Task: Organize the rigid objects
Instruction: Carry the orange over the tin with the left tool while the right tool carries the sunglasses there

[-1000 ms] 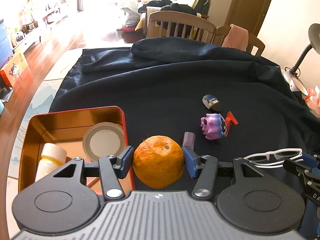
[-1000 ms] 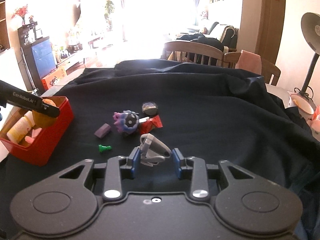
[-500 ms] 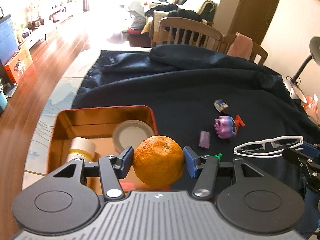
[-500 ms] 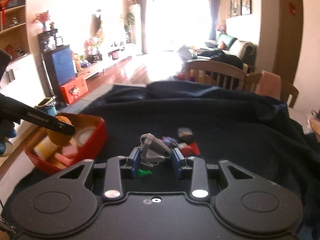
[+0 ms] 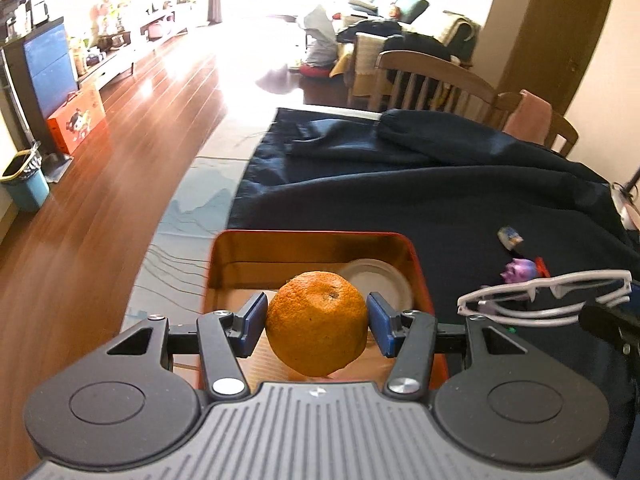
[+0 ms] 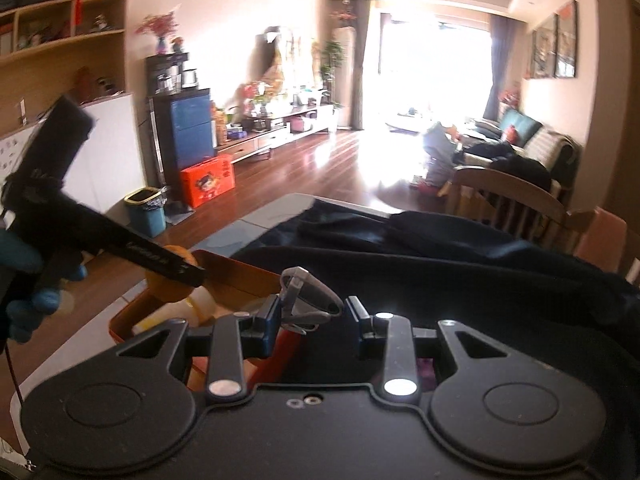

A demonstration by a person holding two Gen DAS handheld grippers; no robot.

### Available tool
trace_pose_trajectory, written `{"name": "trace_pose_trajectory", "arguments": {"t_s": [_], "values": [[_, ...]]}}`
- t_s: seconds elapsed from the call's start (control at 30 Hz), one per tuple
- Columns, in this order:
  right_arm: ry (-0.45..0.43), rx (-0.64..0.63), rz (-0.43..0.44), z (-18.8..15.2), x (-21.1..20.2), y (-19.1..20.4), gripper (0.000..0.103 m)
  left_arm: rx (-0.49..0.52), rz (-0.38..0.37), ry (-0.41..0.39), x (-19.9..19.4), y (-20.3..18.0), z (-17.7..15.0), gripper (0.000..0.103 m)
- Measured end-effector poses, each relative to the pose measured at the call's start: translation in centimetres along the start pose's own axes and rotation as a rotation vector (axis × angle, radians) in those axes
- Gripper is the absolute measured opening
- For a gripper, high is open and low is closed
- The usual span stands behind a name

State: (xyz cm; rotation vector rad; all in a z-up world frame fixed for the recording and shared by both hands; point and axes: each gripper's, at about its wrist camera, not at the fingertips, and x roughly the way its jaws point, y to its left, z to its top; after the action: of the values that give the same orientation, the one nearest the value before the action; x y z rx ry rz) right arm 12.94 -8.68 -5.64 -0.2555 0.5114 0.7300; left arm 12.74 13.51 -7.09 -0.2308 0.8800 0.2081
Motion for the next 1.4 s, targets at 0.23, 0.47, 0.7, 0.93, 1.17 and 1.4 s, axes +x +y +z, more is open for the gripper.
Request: {"name": "trace_pose_trajectory", "arguments": {"t_s": [0.23, 0.47, 0.7, 0.93, 1.17, 1.4], "values": [[0.028, -0.081, 0.042, 0.6, 2.9, 3.4, 0.033, -0.012, 0.015, 0.002, 1.6, 2.3, 1.3, 0.054], [0.043, -0.138, 0.055, 0.6, 5.7, 5.6, 0.033, 0.013, 0.029, 0.001, 3.8, 2.9, 2.4, 0.054], [0.058, -0.206, 0.051, -0.3, 7.5, 6.9, 0.033, 0.058, 0.06, 0.019, 6.3, 3.1, 2.8, 0.054], [0.069, -0.277, 0.04, -1.2, 8.9, 7.4, 0.033, 0.075, 0.079, 0.021, 7.7, 3.3, 3.0, 0.054], [0.126, -0.315, 0.054, -2.5, 9.3, 8.3, 0.034, 0.091, 0.063, 0.038, 8.7, 2.9, 3.0, 0.054], [0.192, -0.301, 0.054, -2.6, 9.9, 8.5, 0.034, 0.083, 0.056, 0.064, 9.6, 2.9, 2.9, 0.054]]}}
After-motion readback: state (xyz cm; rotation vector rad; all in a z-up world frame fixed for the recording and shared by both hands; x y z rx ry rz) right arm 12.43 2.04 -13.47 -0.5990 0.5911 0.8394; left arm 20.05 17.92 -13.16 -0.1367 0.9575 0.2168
